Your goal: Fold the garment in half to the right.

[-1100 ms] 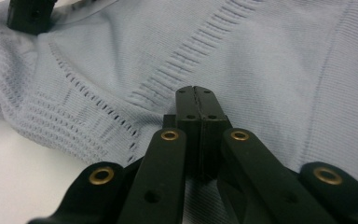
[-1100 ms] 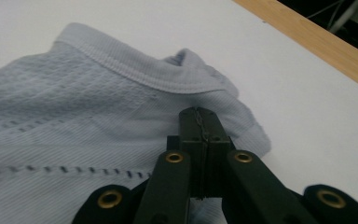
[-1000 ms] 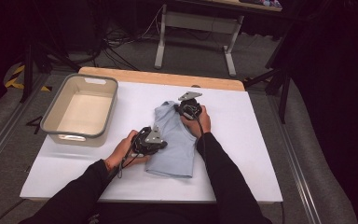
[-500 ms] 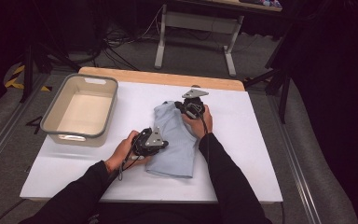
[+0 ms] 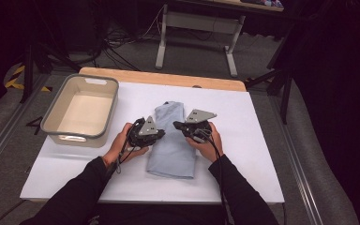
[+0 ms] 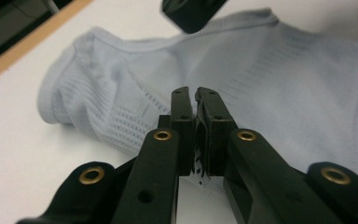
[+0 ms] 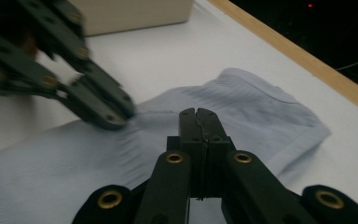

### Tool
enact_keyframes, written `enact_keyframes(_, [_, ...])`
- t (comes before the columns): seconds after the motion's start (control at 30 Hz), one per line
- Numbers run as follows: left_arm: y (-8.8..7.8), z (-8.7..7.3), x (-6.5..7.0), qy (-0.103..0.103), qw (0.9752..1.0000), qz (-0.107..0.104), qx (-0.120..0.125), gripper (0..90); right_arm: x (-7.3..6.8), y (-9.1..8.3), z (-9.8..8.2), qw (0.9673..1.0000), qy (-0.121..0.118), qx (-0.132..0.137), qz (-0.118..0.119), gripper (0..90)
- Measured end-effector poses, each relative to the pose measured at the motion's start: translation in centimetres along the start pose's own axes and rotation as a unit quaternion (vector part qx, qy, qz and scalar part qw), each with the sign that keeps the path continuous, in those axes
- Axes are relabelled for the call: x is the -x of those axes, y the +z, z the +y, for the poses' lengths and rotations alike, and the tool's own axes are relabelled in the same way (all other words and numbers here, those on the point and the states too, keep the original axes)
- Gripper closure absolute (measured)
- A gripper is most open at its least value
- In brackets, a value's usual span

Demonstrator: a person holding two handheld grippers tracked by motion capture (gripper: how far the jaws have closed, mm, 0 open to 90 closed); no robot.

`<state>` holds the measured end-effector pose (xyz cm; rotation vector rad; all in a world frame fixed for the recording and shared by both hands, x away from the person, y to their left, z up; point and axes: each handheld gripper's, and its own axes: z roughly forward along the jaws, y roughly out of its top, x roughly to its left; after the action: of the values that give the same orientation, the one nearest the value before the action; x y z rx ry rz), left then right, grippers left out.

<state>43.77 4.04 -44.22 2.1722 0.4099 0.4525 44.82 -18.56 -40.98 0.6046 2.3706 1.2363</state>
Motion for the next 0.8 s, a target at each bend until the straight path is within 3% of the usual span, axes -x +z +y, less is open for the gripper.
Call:
enact_keyframes(0.03, [0.2,-0.1,0.1,-0.003,1.0000,-0.007,-0.004,85.9,-0.2,0.1,-0.2,0.9999,0.005,-0.004,0.011,90.0])
enact_keyframes(0.1, [0.2,-0.1,0.1,0.001,0.9999,-0.008,-0.008,88.1,-0.8,0.4,-0.6,0.9998,-0.006,-0.019,0.005,90.0])
enact_keyframes(0.33, [0.6,-0.7,0.3,-0.004,0.9994,-0.023,-0.027,89.8,-1.3,1.6,-2.1,0.9984,-0.010,-0.055,0.004,90.0])
enact_keyframes(0.53, [0.7,-0.8,0.7,0.012,0.9986,-0.023,-0.047,89.8,-2.1,1.4,-3.1,0.9972,-0.032,-0.068,-0.004,90.0])
enact_keyframes(0.63, [0.4,-0.7,0.6,0.016,0.9988,-0.017,-0.044,89.8,-2.1,0.8,-3.3,0.9974,-0.029,-0.067,-0.003,90.0])
enact_keyframes(0.8, [-0.2,0.0,0.2,0.009,0.9999,0.008,-0.005,82.9,-1.6,-0.7,-3.6,0.9986,-0.013,-0.049,-0.012,90.0])
